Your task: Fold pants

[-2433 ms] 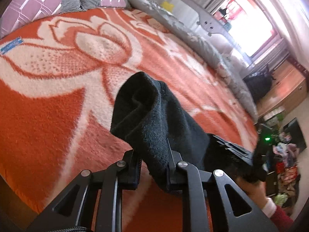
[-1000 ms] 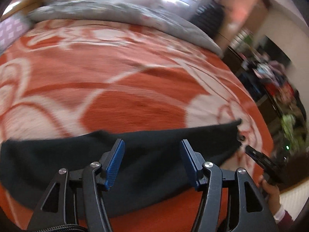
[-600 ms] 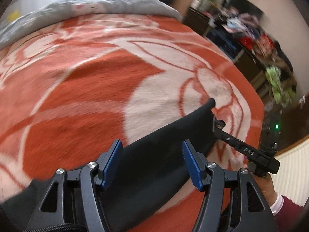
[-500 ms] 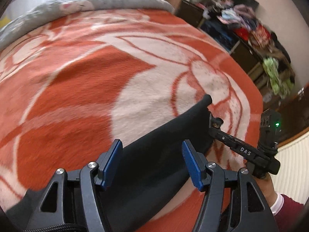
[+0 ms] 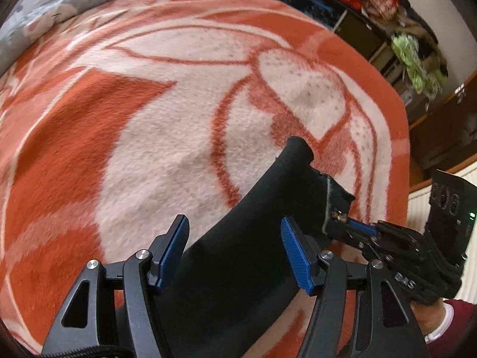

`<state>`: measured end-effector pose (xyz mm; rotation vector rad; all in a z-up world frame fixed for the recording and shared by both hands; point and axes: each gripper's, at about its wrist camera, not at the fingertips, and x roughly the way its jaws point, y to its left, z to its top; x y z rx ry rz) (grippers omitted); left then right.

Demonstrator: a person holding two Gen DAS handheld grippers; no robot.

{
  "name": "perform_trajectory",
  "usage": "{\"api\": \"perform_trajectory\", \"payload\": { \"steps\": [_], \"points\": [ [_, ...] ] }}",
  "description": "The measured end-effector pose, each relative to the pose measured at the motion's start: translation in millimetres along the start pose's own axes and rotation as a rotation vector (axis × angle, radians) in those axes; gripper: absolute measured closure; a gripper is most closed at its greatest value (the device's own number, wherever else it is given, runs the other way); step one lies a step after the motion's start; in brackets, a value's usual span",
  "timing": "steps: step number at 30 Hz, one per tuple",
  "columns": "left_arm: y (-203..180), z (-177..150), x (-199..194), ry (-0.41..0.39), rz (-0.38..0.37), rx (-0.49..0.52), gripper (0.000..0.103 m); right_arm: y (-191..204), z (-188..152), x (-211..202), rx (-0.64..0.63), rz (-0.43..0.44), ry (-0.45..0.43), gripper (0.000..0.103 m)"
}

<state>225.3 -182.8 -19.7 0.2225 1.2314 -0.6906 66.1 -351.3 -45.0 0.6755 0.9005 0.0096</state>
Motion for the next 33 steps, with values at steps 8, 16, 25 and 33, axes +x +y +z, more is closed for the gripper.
{"api": "perform_trajectory", "payload": {
  "steps": [8, 16, 25, 33],
  "points": [
    [-3.1, 22.3, 35.8, 0.076, 0.001, 0.020, 0.039, -8.2, -6.3, 2.3, 0.038, 0.015, -0.009, 0.060],
    [-11.6, 33.8, 72.3, 0.138, -0.069, 0.041, 0.052, -18.9, -9.0, 18.9, 0.040, 0.088, -0.026, 0.064],
    [-21.4, 28.6, 47.9, 0.058, -0.120, 0.094, 0.087, -13.6, -11.8, 6.9, 0.000, 0.152, -0.053, 0.091],
    [-16.7, 8.8, -44.7, -0.121, -0.125, 0.074, 0.088, 38.3, -2.4, -34.5, -0.122, 0.354, -0.096, 0.091]
  ]
}}
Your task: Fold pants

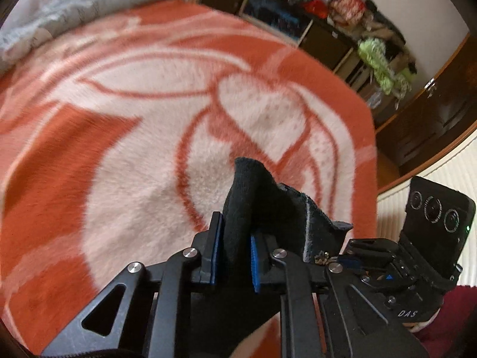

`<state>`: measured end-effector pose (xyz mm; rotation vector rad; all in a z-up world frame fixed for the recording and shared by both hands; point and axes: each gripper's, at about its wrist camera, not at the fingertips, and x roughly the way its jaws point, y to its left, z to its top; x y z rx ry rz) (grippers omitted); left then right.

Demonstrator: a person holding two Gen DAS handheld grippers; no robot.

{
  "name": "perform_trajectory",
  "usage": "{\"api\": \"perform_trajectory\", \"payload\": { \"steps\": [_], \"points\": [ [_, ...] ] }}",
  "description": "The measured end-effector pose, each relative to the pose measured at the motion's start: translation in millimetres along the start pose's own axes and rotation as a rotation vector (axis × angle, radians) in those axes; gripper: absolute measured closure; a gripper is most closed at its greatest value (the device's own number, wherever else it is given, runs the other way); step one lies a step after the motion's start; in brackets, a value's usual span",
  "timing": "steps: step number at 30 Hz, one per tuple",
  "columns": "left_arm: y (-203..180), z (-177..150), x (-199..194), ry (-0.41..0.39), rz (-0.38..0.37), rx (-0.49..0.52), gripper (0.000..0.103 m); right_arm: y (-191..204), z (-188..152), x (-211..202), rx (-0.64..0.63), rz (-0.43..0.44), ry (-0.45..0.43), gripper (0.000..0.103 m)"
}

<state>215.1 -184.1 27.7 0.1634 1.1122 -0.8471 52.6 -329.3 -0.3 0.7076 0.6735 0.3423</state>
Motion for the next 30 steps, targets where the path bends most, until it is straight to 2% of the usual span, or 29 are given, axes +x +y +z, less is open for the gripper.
{"api": "perform_trajectory", "payload": {
  "steps": [5, 9, 11, 12, 15, 30],
  "points": [
    [10.2, -19.3, -61.6, -0.091, 0.022, -0.024, 0.088, 48.0, 2.9, 6.2, -0.099, 0.130, 0.028, 0.091],
    [26.3, -48.1, -107.2, -0.143, 0.039, -0.065, 0.089, 80.0, -7.7, 19.6, -0.172, 0.183, 0.071, 0.091],
    [31.0, -60.0, -117.8, -0.154, 0.045, -0.077, 0.098, 91.5, -14.5, 29.9, -0.196, 0.202, 0.103, 0.091],
    [35.0, -68.5, -123.9, -0.161, 0.056, -0.090, 0.098, 97.5, -18.9, 36.8, -0.208, 0.210, 0.124, 0.091],
    [44.8, -90.9, -133.3, -0.177, 0.094, -0.120, 0.098, 107.4, -28.6, 51.5, -0.233, 0.219, 0.159, 0.091],
    [123.7, -186.4, -121.7, -0.170, 0.106, -0.396, 0.098, 125.0, -71.3, 129.5, -0.325, 0.197, 0.372, 0.091]
  ]
}}
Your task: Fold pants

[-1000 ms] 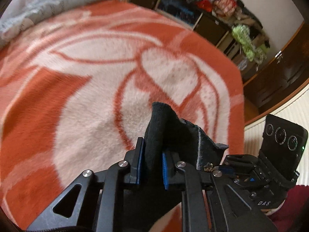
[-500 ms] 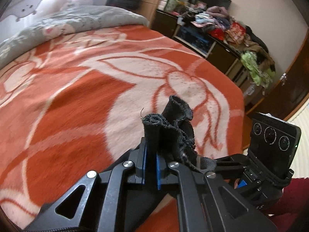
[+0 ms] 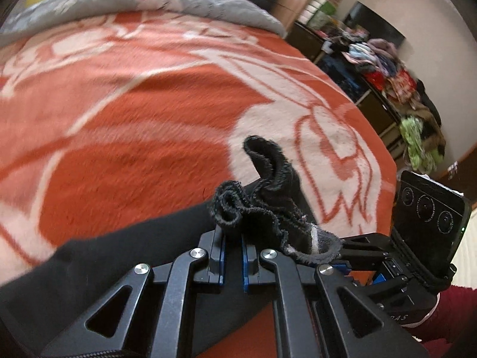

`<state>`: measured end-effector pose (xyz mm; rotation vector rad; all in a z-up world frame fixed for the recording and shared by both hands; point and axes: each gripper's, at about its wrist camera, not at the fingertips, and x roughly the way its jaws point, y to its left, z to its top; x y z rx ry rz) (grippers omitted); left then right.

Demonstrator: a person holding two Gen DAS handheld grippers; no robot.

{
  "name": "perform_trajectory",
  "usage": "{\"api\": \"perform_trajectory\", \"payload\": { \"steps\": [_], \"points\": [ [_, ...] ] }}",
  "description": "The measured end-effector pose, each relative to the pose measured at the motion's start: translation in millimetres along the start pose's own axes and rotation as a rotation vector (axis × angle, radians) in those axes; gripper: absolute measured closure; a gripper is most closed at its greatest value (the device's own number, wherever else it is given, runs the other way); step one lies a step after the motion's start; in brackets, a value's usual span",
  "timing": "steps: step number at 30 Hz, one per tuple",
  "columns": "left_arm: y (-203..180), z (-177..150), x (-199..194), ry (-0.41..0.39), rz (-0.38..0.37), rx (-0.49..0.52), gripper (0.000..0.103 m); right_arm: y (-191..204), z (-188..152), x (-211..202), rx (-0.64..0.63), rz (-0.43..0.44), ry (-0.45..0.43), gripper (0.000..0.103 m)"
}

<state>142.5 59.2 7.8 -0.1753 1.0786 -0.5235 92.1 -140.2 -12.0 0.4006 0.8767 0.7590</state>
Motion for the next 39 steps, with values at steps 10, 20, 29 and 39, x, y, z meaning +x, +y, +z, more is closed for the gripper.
{"api": "perform_trajectory", "payload": {
  "steps": [10, 20, 29, 39],
  "points": [
    [41.0, -38.2, 11.5, 0.021, 0.030, -0.143, 0.096, 2.6, -14.0, 33.5, -0.038, -0.048, 0.160, 0.089],
    [53.5, -56.4, -14.7, -0.040, 0.045, -0.250, 0.089, 11.5, -20.9, 29.8, -0.038, -0.035, 0.220, 0.065],
    [44.0, -57.2, -44.7, -0.097, 0.063, -0.359, 0.053, 12.8, 0.0, -15.0, -0.068, -0.085, 0.066, 0.063],
    [13.2, -41.8, -21.2, -0.048, 0.223, -0.335, 0.050, -50.4, 51.0, -4.6, 0.043, -0.348, 0.044, 0.083]
  ]
}}
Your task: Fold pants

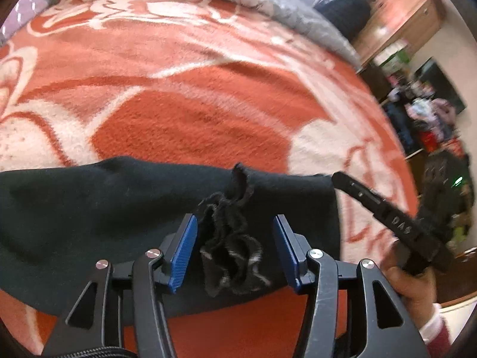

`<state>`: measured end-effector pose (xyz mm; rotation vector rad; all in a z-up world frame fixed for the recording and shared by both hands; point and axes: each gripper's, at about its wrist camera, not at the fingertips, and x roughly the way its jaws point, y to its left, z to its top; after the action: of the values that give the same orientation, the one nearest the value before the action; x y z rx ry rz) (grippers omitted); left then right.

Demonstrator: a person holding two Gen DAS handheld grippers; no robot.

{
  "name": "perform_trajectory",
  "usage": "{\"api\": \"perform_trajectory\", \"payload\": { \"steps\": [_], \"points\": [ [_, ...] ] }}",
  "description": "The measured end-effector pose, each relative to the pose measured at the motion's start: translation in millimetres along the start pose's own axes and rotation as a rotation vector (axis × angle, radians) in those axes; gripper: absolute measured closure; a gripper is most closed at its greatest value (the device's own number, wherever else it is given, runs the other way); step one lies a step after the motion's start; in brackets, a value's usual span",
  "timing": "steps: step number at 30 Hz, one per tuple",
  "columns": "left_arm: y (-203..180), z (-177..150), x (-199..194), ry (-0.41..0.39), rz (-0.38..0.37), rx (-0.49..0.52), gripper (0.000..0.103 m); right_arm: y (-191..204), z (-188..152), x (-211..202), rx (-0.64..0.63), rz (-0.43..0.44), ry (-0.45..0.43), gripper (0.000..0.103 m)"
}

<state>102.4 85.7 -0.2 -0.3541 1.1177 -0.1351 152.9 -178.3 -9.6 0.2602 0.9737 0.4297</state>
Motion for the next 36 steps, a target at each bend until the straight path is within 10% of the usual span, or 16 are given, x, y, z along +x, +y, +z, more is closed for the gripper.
{"api": "perform_trajectory", "payload": {
  "steps": [7, 21, 36],
  "points": [
    [25.3, -27.4, 32.2, 0.074, 0.089, -0.031, 0.051, 37.9, -27.5, 49.3, -0.166, -0.009, 0.160, 0.085],
    [46.8, -49.8, -10.3, -0.018, 0.019, -0.094, 0.054, 79.6, -8.4, 30.5, -0.203, 0.086, 0.095, 0.085],
    [183.5, -120.8, -111.3, -0.228, 0.036, -0.545, 0.049, 202.0, -9.3, 80.7, -0.431, 0.198, 0.214, 0.084]
  ]
}}
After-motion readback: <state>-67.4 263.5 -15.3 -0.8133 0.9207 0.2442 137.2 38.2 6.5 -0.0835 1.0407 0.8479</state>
